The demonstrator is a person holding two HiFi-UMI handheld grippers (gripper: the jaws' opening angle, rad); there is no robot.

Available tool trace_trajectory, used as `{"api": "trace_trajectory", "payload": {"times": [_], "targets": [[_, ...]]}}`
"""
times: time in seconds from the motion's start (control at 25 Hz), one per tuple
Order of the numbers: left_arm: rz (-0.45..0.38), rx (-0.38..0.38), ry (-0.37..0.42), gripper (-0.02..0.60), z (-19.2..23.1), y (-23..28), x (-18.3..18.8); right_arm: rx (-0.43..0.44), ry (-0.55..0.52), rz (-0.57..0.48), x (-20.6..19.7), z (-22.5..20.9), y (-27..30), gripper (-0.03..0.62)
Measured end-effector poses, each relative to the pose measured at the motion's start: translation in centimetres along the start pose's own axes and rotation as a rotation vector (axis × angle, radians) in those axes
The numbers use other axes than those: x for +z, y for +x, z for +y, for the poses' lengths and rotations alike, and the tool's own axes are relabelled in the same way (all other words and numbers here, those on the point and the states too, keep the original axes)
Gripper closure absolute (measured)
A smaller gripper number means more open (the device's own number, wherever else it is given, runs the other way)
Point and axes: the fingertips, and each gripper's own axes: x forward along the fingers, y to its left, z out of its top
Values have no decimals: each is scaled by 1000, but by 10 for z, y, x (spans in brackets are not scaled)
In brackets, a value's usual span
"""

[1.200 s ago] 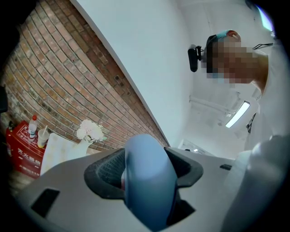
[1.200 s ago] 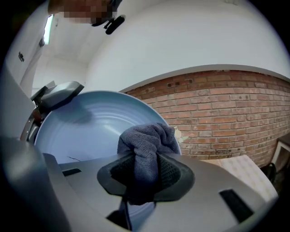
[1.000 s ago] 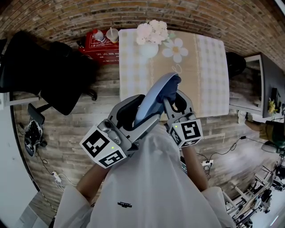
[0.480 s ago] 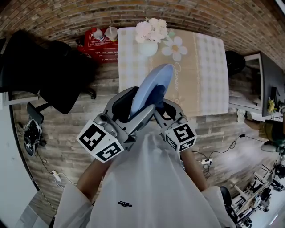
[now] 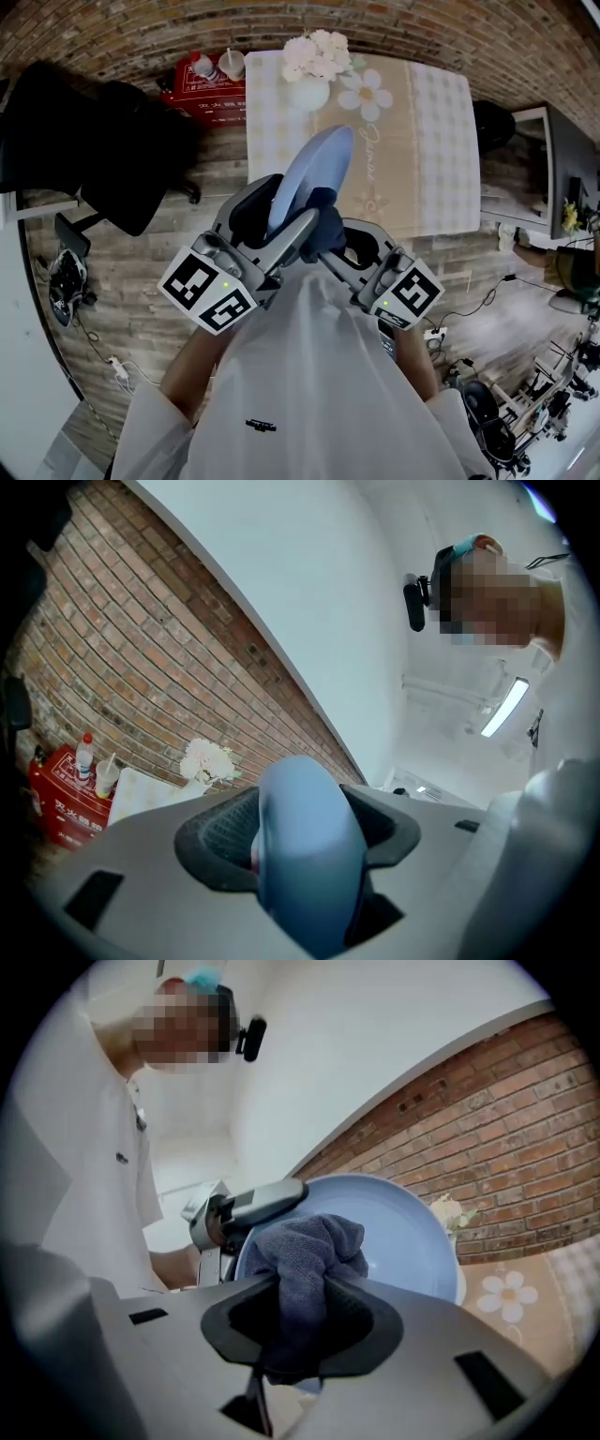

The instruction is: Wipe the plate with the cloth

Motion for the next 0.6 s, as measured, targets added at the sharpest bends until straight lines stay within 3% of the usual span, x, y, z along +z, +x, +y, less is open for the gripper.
{"api": "trace_trajectory", "payload": {"times": [0.28, 0.6], "targets": [[-7, 19, 29, 307, 3, -3, -1, -121, -23, -171, 54, -31, -46, 468], [1, 38, 89, 307, 5, -5, 0, -441, -78, -300, 90, -79, -113, 468]]}}
